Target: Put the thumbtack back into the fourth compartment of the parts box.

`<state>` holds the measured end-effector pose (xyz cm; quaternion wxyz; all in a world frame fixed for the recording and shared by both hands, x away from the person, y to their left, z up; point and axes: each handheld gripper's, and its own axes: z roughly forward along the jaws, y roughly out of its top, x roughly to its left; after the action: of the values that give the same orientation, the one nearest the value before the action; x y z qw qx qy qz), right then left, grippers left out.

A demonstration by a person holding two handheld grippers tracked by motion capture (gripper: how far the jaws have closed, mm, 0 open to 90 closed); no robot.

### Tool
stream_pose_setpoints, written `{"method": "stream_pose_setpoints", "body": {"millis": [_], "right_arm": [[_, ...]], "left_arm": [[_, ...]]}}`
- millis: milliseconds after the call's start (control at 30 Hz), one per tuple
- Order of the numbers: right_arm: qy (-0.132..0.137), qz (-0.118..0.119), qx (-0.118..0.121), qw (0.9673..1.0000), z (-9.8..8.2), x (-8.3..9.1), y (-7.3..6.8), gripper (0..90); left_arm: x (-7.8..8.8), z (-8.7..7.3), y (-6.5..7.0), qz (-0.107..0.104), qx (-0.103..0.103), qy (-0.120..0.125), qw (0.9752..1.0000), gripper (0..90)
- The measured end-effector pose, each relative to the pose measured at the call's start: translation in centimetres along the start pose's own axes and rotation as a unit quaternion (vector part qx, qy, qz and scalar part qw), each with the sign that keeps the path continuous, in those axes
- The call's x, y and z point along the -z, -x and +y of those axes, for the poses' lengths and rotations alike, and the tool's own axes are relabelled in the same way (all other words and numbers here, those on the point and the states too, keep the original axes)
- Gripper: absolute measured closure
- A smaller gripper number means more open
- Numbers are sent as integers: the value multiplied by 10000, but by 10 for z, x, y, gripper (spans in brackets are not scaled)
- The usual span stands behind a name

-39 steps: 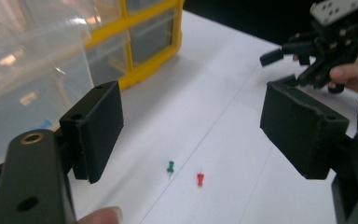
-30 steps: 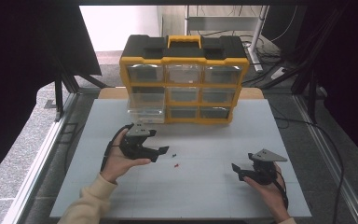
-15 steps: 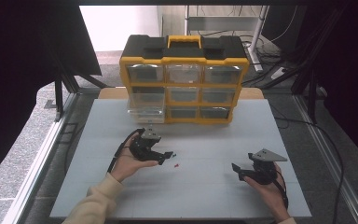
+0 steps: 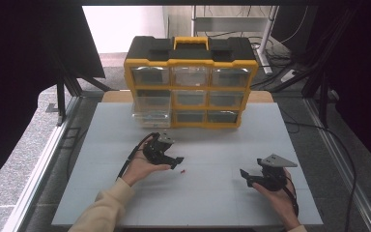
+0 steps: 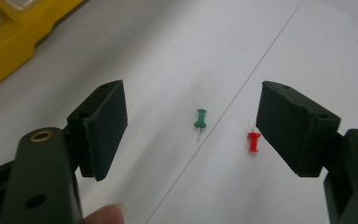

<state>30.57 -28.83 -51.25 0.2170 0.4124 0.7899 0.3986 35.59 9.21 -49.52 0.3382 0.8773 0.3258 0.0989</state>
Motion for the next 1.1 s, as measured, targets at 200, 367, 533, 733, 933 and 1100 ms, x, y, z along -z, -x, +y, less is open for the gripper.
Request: {"method": "stream_pose_setpoints", "body": {"millis": [200,367,533,733,933,1100], "right_arm": [[-4,21,4,10000,0,0,0,189],[4,17,7,10000,0,0,0,189],[-10,31,11,10000,0,-1,0,189],[-16,25,16,10000,0,-1,-1,189],[-20,31,10,10000,0,-1,0,189],[-24,15,14,10000,0,0,0,188]], "left_arm": [[-11,1,-1,40,-150,-215,9996,258],[-18,-1,-5,-17,-43,-295,9996,262],[-22,-1,-8,-58,-7,-343,9994,270],[-31,0,-9,-102,-48,-515,9986,273],[-35,1,-8,-112,-82,-598,9981,305],[-37,1,-5,-88,-134,-660,9977,379]]}}
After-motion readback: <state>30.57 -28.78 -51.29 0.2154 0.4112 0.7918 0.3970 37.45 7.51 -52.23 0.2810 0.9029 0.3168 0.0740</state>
